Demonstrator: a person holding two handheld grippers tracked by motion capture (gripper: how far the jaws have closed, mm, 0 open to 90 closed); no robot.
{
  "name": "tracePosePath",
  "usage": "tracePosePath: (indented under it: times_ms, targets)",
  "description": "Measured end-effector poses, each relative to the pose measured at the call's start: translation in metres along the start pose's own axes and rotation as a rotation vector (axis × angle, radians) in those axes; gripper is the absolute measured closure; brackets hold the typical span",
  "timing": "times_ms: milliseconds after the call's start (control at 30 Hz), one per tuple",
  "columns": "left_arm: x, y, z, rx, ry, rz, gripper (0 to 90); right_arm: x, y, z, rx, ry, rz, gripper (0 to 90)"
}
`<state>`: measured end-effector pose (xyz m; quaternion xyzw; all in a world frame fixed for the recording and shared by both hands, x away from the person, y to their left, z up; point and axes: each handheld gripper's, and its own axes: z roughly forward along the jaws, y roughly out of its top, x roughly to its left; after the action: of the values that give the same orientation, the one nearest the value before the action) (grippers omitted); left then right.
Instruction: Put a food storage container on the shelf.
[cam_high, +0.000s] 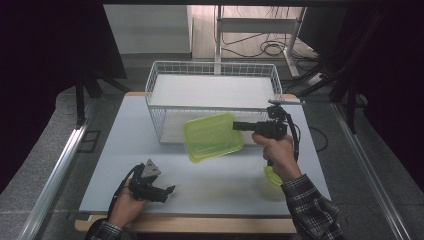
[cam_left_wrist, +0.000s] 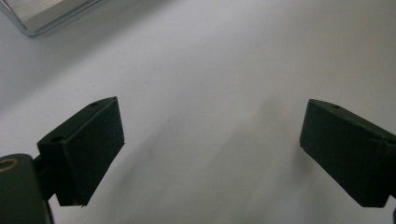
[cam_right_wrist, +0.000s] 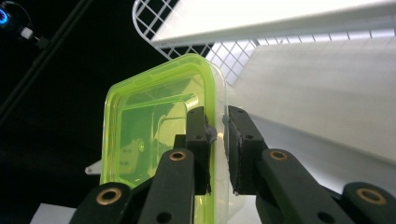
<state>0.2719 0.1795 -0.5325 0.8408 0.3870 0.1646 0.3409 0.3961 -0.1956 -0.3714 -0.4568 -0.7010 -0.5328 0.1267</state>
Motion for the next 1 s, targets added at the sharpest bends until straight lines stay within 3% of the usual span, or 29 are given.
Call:
tracePosePath:
  times_ms: [400,1000]
  targets:
    - [0.0,0.0,0.0,-0.001,-0.002,-0.003,6.2,0.011,0.03,-0.013,-0.057,0.006,0.003,79.8]
    - [-0.001,0.0,0.001,0.01,-0.007,0.006,6.2,0.014,0.07,-0.015,-0.144,-0.056,-0.003,79.7]
